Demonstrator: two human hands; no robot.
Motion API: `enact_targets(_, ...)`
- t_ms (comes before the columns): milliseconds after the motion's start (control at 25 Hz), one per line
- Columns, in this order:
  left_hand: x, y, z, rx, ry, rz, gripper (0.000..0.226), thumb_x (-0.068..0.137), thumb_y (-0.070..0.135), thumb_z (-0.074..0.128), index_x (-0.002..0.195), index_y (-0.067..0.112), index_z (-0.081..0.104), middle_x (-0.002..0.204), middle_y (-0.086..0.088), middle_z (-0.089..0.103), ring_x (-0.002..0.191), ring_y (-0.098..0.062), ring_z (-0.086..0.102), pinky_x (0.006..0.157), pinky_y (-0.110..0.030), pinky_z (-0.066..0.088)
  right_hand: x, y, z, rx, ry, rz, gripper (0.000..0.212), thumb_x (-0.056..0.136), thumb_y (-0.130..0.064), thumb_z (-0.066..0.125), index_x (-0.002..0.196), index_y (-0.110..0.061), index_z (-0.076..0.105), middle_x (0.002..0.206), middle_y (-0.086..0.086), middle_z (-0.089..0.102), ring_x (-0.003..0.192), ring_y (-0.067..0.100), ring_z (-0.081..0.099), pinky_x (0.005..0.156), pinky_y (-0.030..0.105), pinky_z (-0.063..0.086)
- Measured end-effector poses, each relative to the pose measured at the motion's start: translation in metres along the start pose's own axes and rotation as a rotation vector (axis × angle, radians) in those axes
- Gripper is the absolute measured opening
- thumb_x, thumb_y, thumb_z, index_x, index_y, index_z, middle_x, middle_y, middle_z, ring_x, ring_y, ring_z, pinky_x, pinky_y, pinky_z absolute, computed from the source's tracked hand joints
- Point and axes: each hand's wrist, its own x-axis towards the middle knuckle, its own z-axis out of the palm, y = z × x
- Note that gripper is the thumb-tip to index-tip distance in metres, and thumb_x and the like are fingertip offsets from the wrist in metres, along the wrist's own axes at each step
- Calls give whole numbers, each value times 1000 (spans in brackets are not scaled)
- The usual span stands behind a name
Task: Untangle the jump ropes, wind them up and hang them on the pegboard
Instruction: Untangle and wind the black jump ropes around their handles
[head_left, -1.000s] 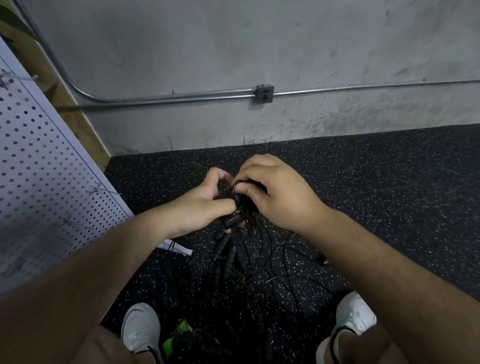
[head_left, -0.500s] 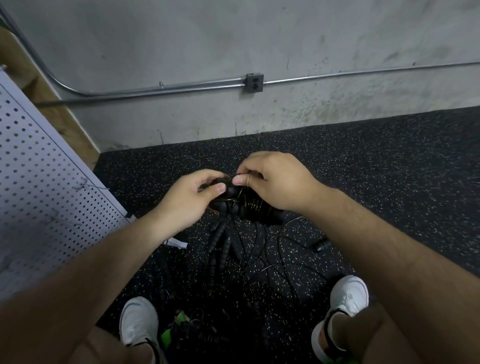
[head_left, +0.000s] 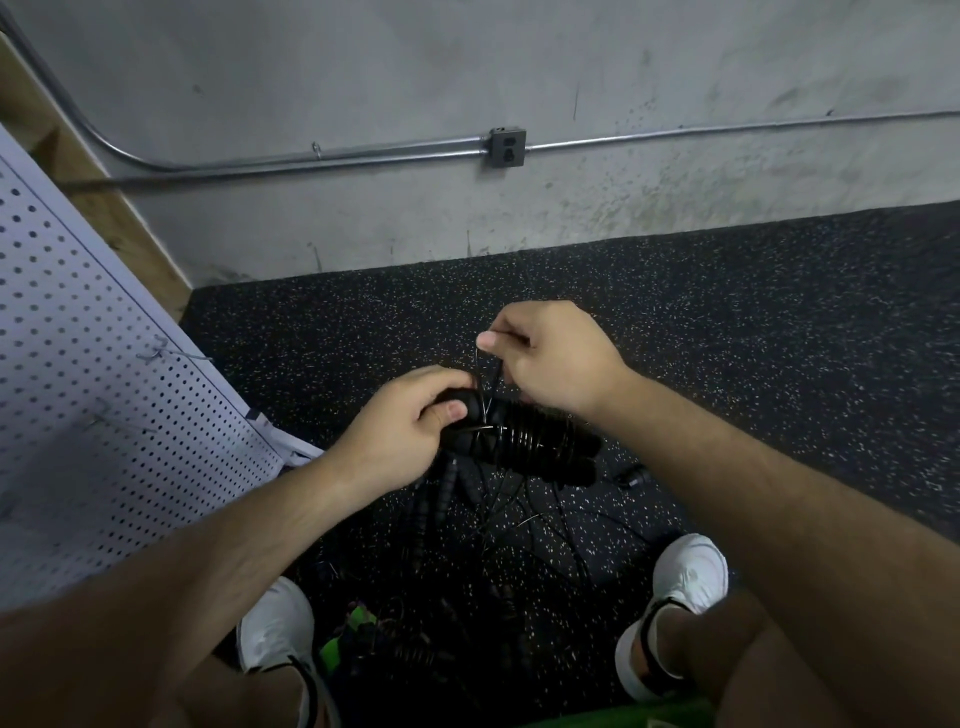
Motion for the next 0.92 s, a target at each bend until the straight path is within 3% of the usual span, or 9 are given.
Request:
enact_targets(120, -4, 0, -9, -80, 68, -102, 25, 99, 4, 59, 111, 24, 67, 106, 13, 69, 98, 12, 64, 89, -12, 48, 2, 0, 8, 119, 43, 24, 21, 98, -49, 58, 104, -31, 66, 79, -11, 72, 68, 6, 69, 70, 39, 59)
enact_targets(240, -4, -10, -23, -158, 145, -182, 24, 100, 7, 59, 107, 27, 69, 102, 10, 73, 96, 4, 67, 85, -12, 50, -3, -3, 17, 48, 60, -131, 33, 99, -51, 54, 124, -32, 62, 110, -11, 72, 95, 10, 69, 83, 40, 58)
enact_targets(360, -7, -24, -39, -200, 217, -226, 23, 101, 6, 58, 109, 24, 70, 107, 9, 73, 102, 2, 66, 93, -16, 48, -12, -12, 40, -205, -86, -363, 55, 92, -63, 55, 140, -36, 51, 135, -12, 60, 120, 13, 59, 99, 42, 51)
enact_targets(440, -12, -29, -42, -223, 208, -250, 23, 101, 5, 58, 115, 19, 69, 111, 6, 73, 106, -2, 67, 98, -20, 49, -13, -14, 55, -342, -171, -371, 69, 88, -63, 60, 149, -38, 38, 145, -9, 51, 130, 20, 52, 106, 46, 44)
enact_targets(600, -28, -37, -41, -145, 183, -272, 20, 103, 20, 57, 118, 31, 65, 111, 19, 68, 104, 13, 60, 92, -8, 46, -23, -15, 81, -385, -186, -313, 70, 89, -58, 60, 150, -35, 36, 140, -4, 53, 124, 25, 54, 101, 46, 47)
enact_targets(800, -39, -65, -31, 65, 58, -297, 31, 104, 33, 53, 134, 26, 59, 127, 10, 60, 118, -6, 54, 101, -24, 41, -37, -20, 129, -283, -165, -164, 73, 87, -58, 64, 149, -30, 37, 133, -2, 55, 116, 27, 59, 88, 43, 54)
enact_targets(920, -49, -93, -15, 96, -22, -401, 34, 104, 29, 53, 137, 22, 58, 133, 6, 55, 124, -11, 51, 102, -23, 37, -54, -17, 178, -191, -212, -22, 76, 84, -60, 64, 148, -29, 37, 131, 0, 55, 114, 28, 61, 84, 43, 56)
